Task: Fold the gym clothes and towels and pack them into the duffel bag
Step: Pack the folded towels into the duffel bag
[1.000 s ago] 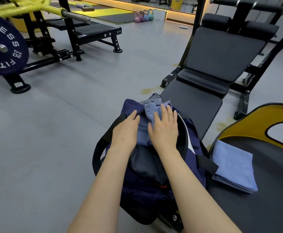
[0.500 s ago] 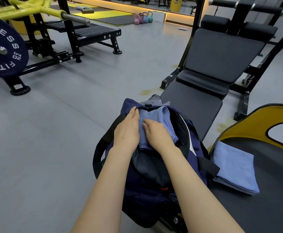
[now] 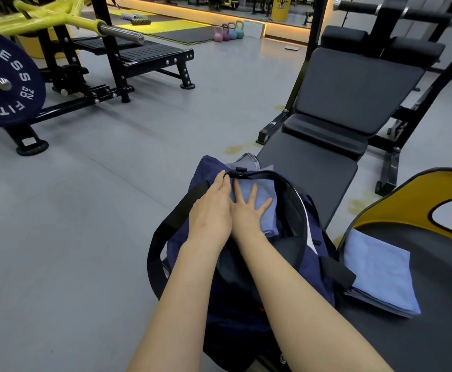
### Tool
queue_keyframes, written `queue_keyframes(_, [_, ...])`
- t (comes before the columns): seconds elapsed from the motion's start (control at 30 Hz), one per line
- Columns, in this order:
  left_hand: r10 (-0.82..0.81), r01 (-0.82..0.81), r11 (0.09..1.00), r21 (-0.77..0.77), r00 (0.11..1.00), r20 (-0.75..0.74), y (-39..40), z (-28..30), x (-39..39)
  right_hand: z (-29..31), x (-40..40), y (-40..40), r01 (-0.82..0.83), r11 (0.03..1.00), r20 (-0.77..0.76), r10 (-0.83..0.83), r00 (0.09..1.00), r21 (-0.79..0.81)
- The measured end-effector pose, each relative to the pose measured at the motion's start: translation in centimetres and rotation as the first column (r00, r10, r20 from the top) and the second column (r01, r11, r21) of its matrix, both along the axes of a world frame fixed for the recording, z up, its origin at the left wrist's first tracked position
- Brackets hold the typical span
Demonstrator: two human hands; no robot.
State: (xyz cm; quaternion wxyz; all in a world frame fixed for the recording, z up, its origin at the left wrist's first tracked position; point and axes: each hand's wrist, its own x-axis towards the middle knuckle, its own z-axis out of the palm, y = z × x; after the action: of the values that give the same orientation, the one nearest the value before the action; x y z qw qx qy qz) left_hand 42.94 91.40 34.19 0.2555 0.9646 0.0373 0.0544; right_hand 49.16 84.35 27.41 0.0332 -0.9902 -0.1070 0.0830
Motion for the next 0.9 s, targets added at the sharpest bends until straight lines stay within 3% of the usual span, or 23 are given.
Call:
queue_keyframes(0.13, [-0.018, 0.018, 1.000, -0.008, 0.999, -0.030, 0.3, -0.3, -0.3, 0.0, -0.4, -0.4, -0.007, 1.000, -0.005, 0.007, 1.000, 0.006])
queue_keyframes(0.27, [-0.056, 0.053, 0.998, -0.033, 0.993, -0.105, 1.0, -0.6, -0.7, 0.1, -1.2, -1.7, 0.062, 0.996, 0.103, -0.068, 0.992, 0.062])
queue_keyframes(0.4, [-0.102, 0.102, 0.995, -0.008, 0.987, -0.120, 0.6, -0.8, -1.1, -0.3, -1.5, -2.7, 0.171, 0.977, -0.014, -0.171, 0.985, 0.125])
queue_keyframes(0.5, [-0.129, 0.135, 0.990, 0.036, 0.982, -0.138, 0.5, -1.1, -1.2, 0.2, -1.4, -3.0, 0.149, 0.981, -0.032, -0.146, 0.989, 0.127])
queue_keyframes(0.7, [-0.124, 0.146, 0.981, 0.129, 0.978, -0.169, -0.1, -1.3, -1.1, 1.7, -2.4, -4.4, 0.051, 0.990, 0.223, -0.081, 0.972, 0.135])
queue_keyframes(0.9, [-0.112, 0.160, 0.952, 0.259, 0.976, -0.188, -1.3, -2.1, -0.8, 3.6, -3.7, -6.8, -0.018, 0.943, 0.371, -0.113, 0.922, 0.332])
